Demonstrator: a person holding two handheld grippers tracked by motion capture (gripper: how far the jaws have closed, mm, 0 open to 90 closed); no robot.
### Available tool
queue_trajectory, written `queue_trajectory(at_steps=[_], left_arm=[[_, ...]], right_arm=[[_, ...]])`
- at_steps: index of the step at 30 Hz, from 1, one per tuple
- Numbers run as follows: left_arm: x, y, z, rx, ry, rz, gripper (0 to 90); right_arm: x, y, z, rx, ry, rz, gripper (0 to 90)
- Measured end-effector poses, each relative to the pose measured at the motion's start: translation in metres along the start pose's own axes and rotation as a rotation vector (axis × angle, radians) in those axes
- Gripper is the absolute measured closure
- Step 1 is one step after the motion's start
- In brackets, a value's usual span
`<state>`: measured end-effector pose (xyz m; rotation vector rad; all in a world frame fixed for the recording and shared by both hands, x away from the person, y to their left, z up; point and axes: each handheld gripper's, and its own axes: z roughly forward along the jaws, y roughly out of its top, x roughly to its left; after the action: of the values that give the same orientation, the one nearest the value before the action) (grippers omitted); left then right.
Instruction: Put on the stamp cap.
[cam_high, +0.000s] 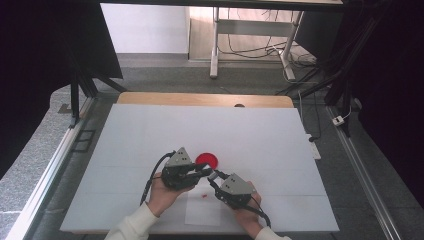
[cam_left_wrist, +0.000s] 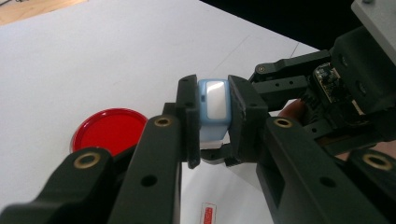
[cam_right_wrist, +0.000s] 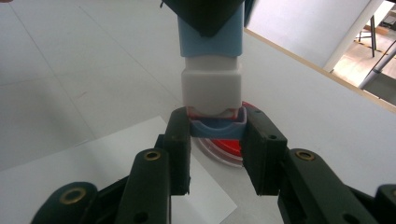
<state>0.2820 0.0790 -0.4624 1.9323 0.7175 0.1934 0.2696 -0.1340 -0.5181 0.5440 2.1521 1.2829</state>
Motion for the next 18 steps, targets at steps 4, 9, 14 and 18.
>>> queue_trajectory(at_steps=[4, 9, 14, 18], left_arm=[[-0.0012, 0.0, 0.0008, -0.009, -0.018, -0.009, 75.4], [-0.0023, 0.0001, 0.002, -0.011, -0.004, -0.007, 75.5], [-0.0012, -0.0004, 0.002, -0.011, 0.001, -0.009, 75.5], [-0.0019, -0.0008, 0.0038, -0.007, 0.002, -0.009, 75.5]], right_arm=[[0.0002, 0.0, 0.0001, 0.003, -0.002, -0.002, 64.4], [0.0003, -0.0001, -0.0001, 0.006, -0.002, -0.004, 64.4], [0.0009, -0.0001, -0.0001, -0.003, -0.006, -0.001, 64.4], [0.0016, -0.0001, -0.0003, 0.002, -0.01, -0.001, 64.4]])
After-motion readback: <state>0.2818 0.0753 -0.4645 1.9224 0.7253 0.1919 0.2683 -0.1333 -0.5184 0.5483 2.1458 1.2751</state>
